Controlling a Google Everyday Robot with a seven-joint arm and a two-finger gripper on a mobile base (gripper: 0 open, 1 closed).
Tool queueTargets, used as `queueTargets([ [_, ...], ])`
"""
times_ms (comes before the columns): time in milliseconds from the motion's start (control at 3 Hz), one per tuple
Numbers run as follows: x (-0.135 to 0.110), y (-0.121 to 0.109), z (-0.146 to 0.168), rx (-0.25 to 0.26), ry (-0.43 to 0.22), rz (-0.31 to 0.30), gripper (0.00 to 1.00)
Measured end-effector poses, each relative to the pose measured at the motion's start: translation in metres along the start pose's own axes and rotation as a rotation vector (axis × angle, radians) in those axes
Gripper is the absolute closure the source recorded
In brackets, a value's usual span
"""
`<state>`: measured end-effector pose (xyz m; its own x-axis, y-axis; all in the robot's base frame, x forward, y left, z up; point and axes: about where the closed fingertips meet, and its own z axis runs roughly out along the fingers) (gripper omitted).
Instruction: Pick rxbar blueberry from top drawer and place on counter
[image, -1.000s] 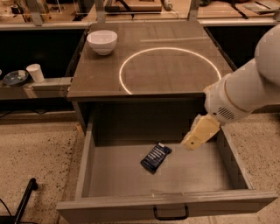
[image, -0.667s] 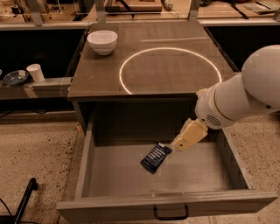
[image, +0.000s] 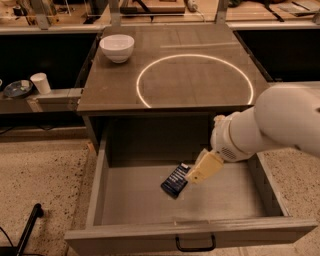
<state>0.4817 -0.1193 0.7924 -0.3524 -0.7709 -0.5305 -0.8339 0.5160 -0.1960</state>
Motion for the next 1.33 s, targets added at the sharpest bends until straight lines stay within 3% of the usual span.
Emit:
queueTargets([
  [667, 0.027, 0.035, 0.092, -0.065, -0.018, -0.016, 0.0],
  [1333, 0.045, 0.038, 0.153, -0.128, -0.004, 0.027, 0.0],
])
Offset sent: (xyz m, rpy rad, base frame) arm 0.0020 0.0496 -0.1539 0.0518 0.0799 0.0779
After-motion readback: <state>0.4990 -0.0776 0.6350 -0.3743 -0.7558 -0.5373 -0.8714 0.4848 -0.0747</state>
